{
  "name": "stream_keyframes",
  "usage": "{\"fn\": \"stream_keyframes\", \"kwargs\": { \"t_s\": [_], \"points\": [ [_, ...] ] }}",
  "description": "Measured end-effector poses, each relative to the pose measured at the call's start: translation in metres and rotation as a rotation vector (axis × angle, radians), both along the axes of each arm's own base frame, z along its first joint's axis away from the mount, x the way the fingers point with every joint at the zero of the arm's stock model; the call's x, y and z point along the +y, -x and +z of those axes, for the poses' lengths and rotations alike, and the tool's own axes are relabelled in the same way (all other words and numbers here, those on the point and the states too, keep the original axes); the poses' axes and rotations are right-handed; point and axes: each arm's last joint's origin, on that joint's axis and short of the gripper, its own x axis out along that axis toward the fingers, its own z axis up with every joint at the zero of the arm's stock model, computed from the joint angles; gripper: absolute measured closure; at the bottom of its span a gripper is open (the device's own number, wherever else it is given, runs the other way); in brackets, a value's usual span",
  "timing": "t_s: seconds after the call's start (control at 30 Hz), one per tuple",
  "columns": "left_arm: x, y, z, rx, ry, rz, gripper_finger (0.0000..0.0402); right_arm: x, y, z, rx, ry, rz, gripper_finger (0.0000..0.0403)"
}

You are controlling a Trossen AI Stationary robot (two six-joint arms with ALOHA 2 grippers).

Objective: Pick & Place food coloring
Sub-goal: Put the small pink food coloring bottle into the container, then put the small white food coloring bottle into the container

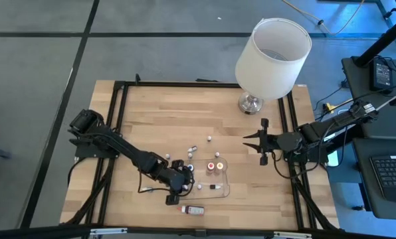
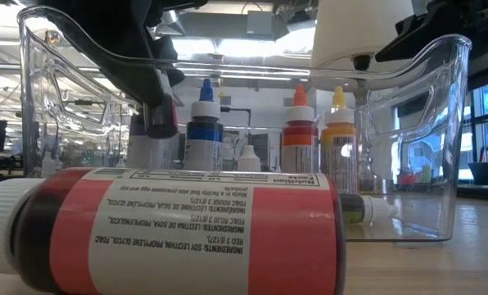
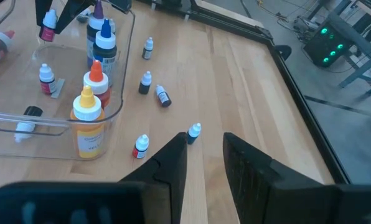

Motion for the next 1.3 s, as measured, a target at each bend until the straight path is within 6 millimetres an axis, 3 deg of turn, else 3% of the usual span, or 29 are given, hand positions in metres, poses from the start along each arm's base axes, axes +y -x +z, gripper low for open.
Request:
{"fn": "stream_keyframes", "kwargs": {
  "t_s": [0.5,0.7,0.87,1.03,1.17,1.3],
  "points": [
    [0.0,0.0,0.0,0.003,0.005,-0.005,0.0286,0.0,0.0,0.0,0.0,0.0,0.0,0.0296],
    [0.002,0.008,0.022,-0.017,0.105,-0.054,0.0289,0.0,0.0,0.0,0.0,0.0,-0.001,0.0296],
    [0.01,0.03,0.054,-0.037,0.106,0.021,0.0288,0.0,0.0,0.0,0.0,0.0,0.0,0.0296],
    [0.021,0.059,0.073,-0.041,-0.038,0.212,0.0286,0.0,0.0,0.0,0.001,0.0,0.0,0.0296],
    [0.022,0.079,0.072,-0.038,-0.154,0.303,0.0286,0.0,0.0,0.0,0.0,0.0,0.0,0.0296],
    [0.018,0.088,0.058,-0.006,-0.145,0.32,0.0288,0.0,0.0,0.0,0.001,0.0,0.0,0.0296]
  ]
}}
